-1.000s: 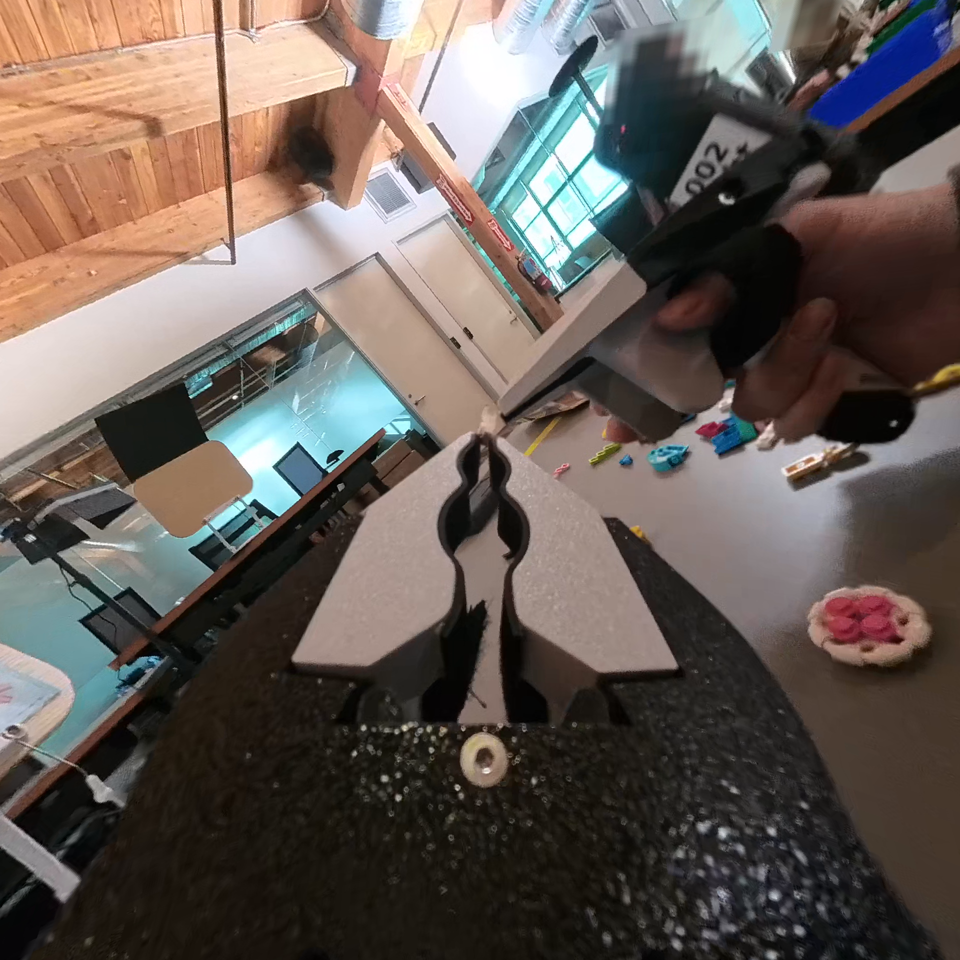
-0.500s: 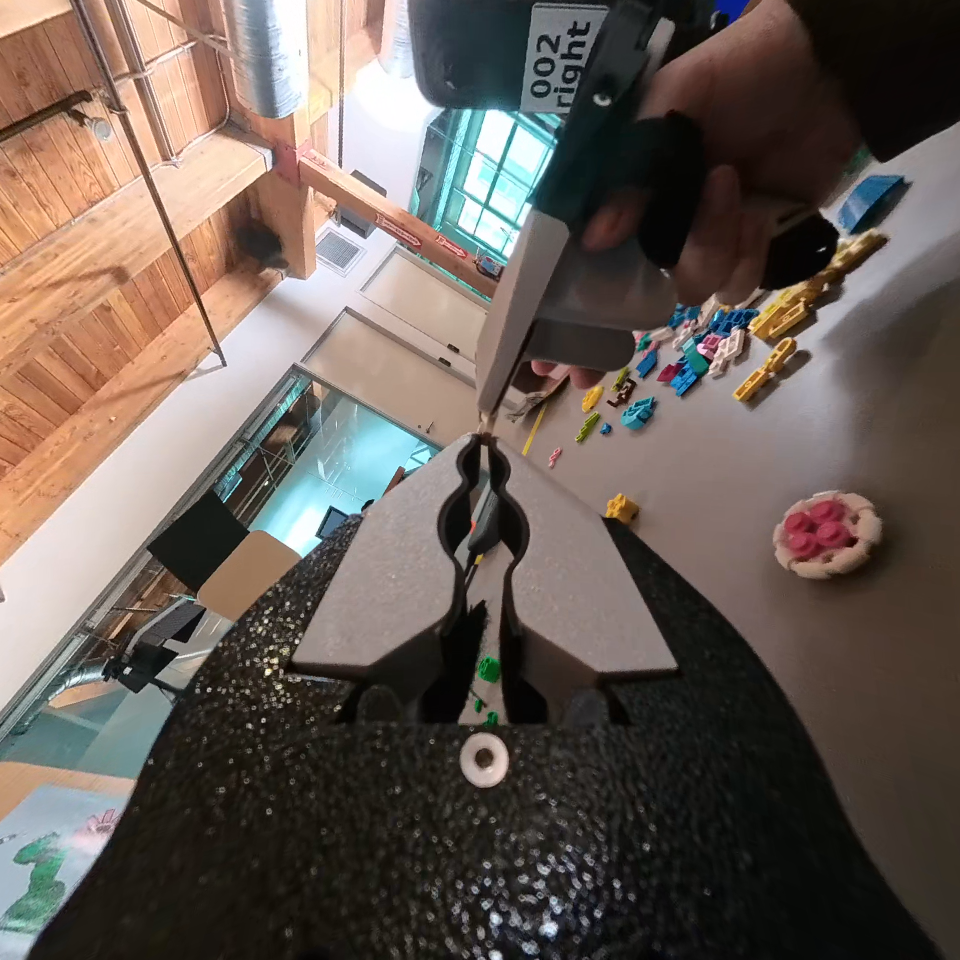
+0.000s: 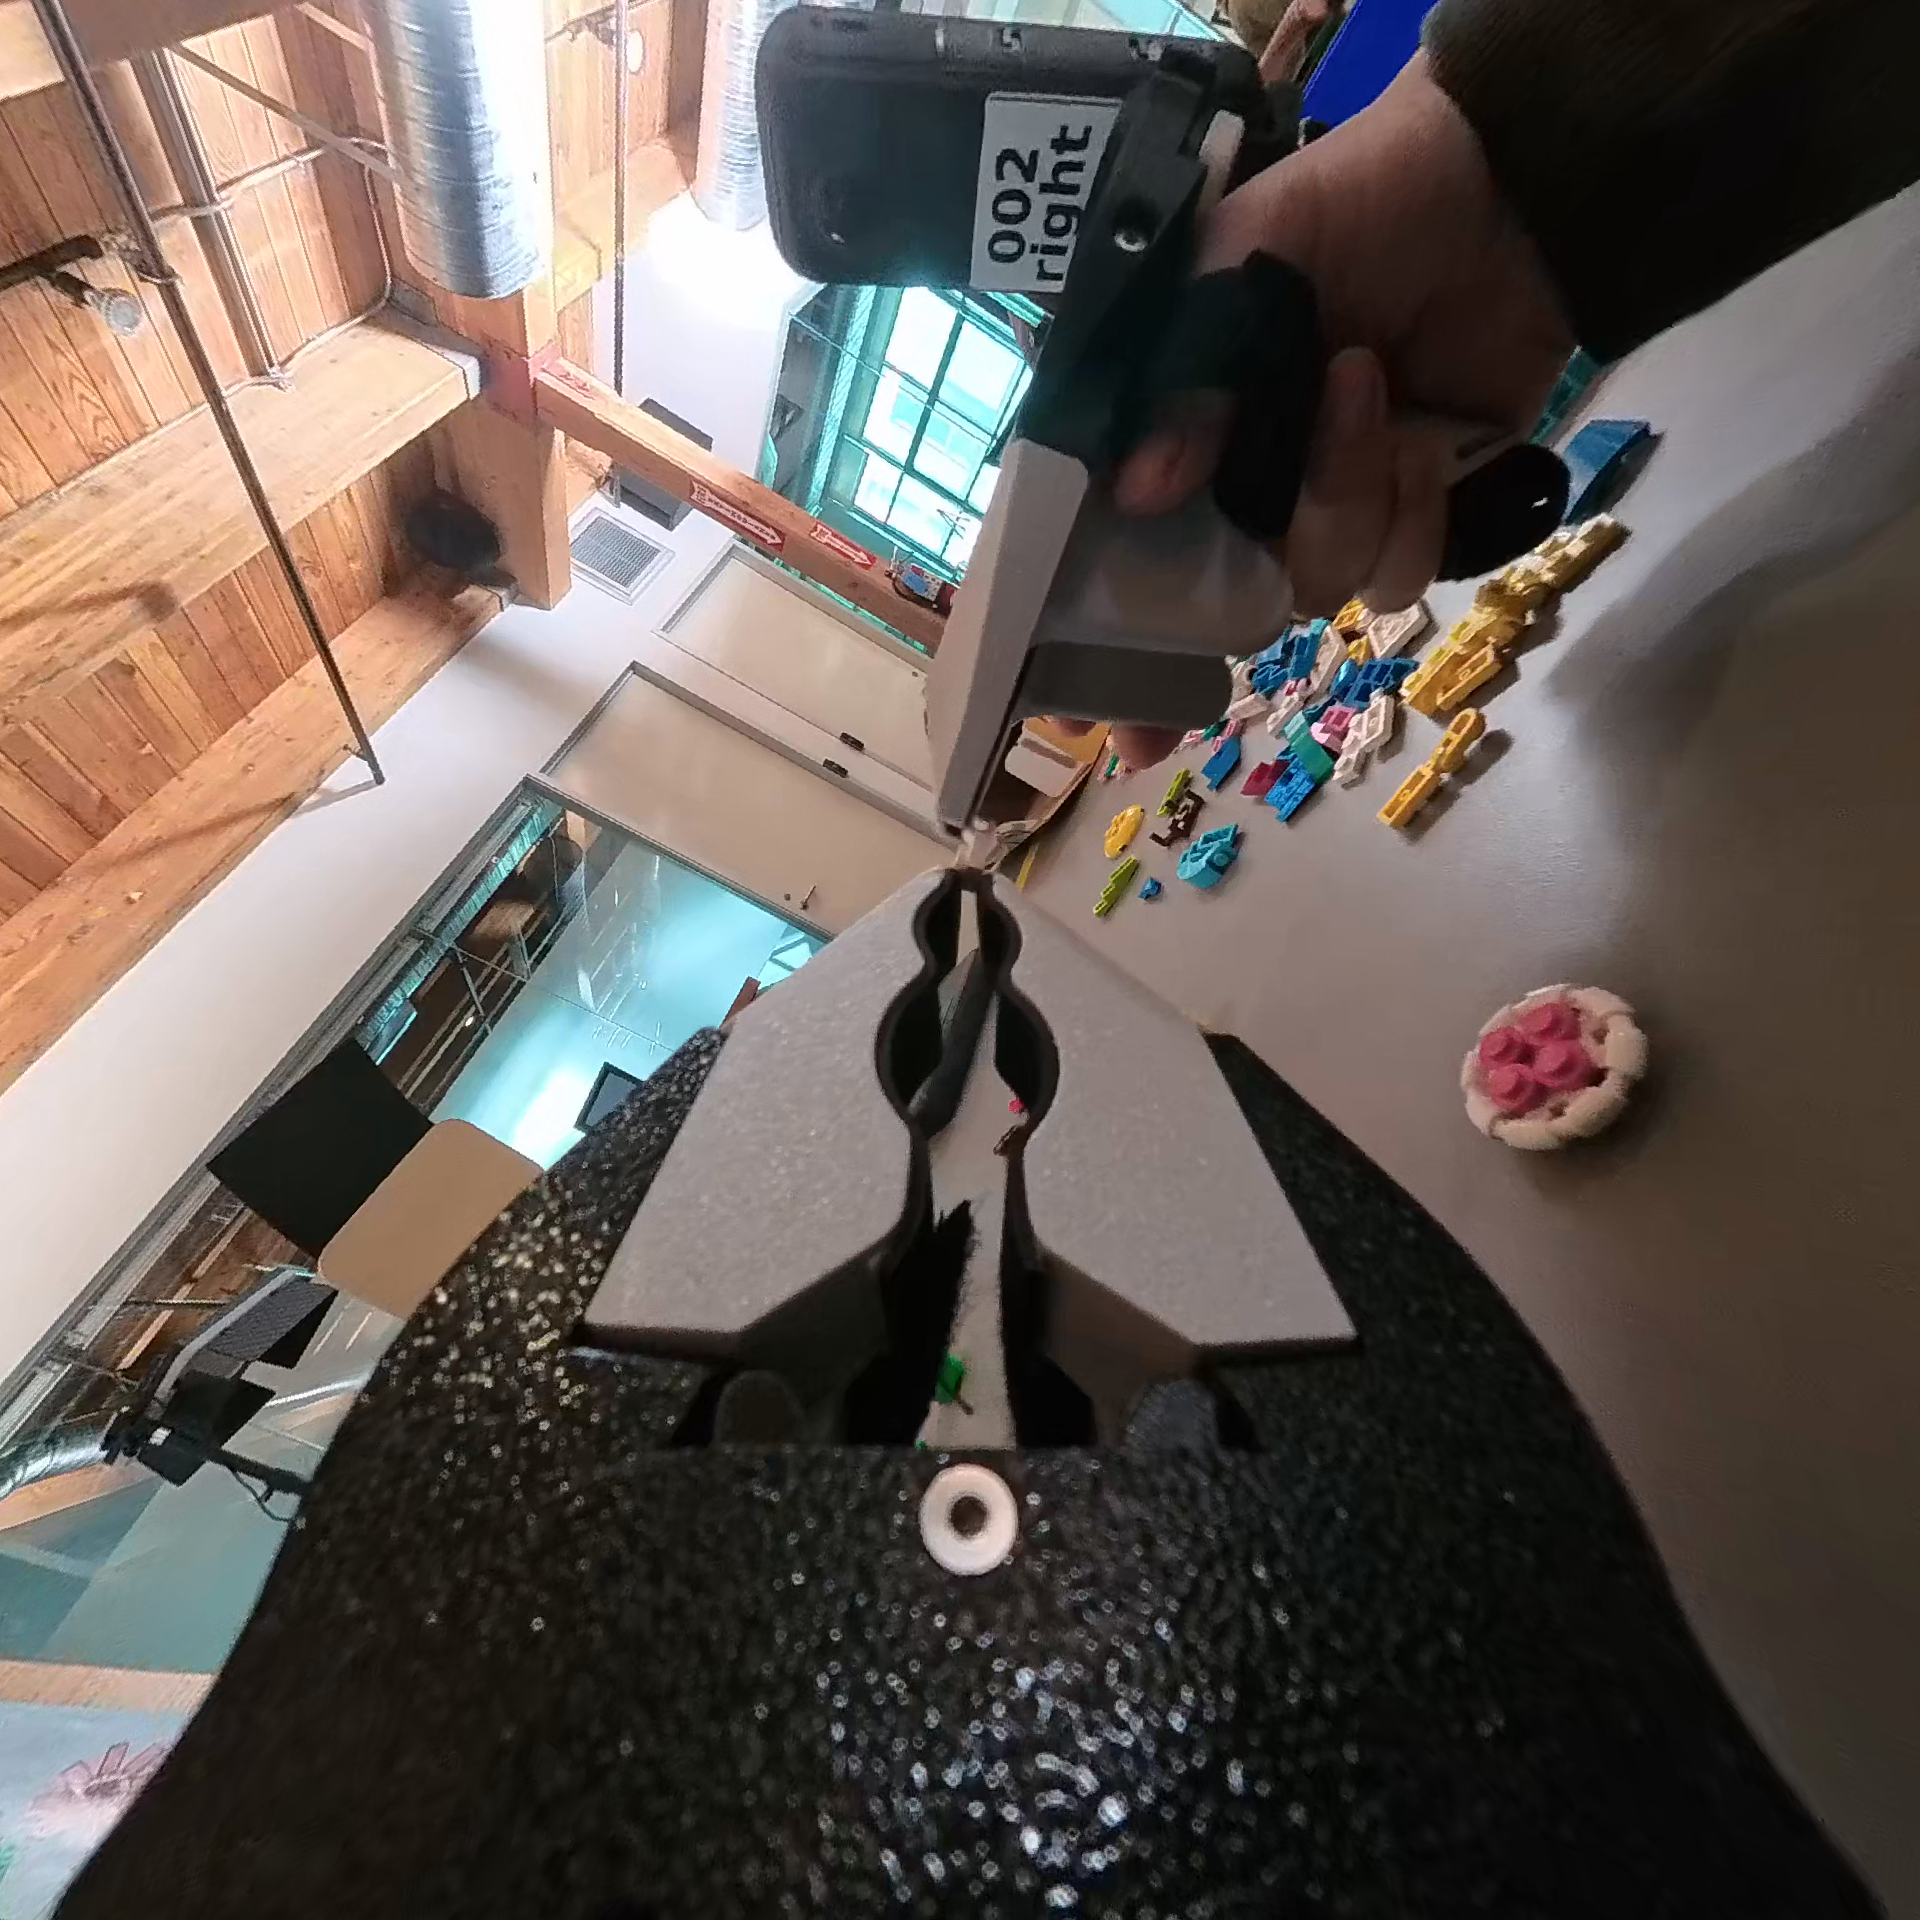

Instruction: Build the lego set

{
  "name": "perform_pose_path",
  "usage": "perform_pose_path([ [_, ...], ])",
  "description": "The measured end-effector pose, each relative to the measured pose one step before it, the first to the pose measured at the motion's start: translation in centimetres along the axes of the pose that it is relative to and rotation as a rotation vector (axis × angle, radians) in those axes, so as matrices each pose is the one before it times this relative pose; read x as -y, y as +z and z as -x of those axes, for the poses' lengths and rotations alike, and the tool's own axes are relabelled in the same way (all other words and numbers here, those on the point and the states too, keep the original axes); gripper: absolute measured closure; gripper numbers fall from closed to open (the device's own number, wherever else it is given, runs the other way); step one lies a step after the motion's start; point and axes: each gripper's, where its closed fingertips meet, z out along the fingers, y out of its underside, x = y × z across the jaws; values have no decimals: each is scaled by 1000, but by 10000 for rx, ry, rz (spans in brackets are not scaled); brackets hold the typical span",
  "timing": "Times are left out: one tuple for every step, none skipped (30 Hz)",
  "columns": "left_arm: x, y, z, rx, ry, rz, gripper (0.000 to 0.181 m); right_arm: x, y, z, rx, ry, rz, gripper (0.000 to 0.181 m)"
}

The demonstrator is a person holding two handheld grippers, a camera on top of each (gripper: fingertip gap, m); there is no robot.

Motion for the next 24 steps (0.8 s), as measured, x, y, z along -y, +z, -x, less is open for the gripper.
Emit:
perform_pose_path([
  [0, 3, -114, -50, -21, -19, 181, -104, -29, 15, 2, 26, 69, 180],
  [-22, 10, -97, -22, -10, -12, 181, -105, -38, -3, -18, -7, 64, 180],
  [-11, 21, -83, 3, 51, 0, 181, -54, -38, 17, -7, -12, 48, 180],
  [34, 23, -56, 4, 81, -7, 181, -22, -65, 44, 17, -6, 23, 181],
  [73, 8, -58, -15, 33, -17, 181, -6, -69, 32, 15, 9, -1, 181],
  [50, 16, -14, -22, 7, -7, 181, 36, -36, -11, -11, 19, -36, 181],
  [18, 28, 27, -4, -9, 6, 181, 47, -3, -25, -41, -6, -41, 180],
  [-34, -7, 35, 3, -29, 15, 181, 16, 38, -64, -60, 22, -10, 180],
  [-59, 2, 37, 2, -25, 17, 181, -24, 57, -39, -44, 54, 17, 179],
  [-56, -9, 1, -21, -35, 14, 181, -108, 41, 115, 67, 34, 61, 174],
  [16, -22, 38, 7, -58, -21, 181, -109, 39, 171, 123, 19, 49, 173],
  [20, -17, 45, 11, -55, -10, 181, 40, 17, 89, 69, -10, -37, 173],
  [13, -21, 34, -2, -46, -4, 181, -8, 18, -15, -11, -36, 11, 173],
  [13, -12, -5, -11, -15, -17, 181, 21, -9, -87, -80, -79, 2, 176],
  [51, -2, -18, -6, 20, -19, 181, 1, -21, -17, -40, -88, 13, 179],
  [32, -7, -4, 4, 33, 5, 181, 1, -23, 33, 2, -25, 14, 179],
  [12, 5, -44, -13, 22, 0, 181, -62, -8, 15, 13, 18, 49, 179],
  [-27, 4, -57, -24, 7, 10, 181, -80, 11, -9, -12, -16, 51, 179],
  [-79, 7, -38, -16, -9, 35, 181, -92, 34, -28, -14, -12, 57, 179],
  [-54, 4, -21, 15, 3, 19, 181, -22, 10, -13, -5, -32, 31, 179],
  [9, 6, 60, 78, 19, -14, 181, 63, -19, -21, -17, -45, -16, 180],
  [14, 39, 74, 88, -19, -13, 181, 73, -38, -81, -52, -39, -23, 180],
  [-93, 106, 4, 20, -118, 55, 181, -27, -51, -224, -141, -35, 24, 180],
  [-287, 104, -24, -22, -237, 169, 181, -113, -145, -475, -318, -39, 67, 180],
])
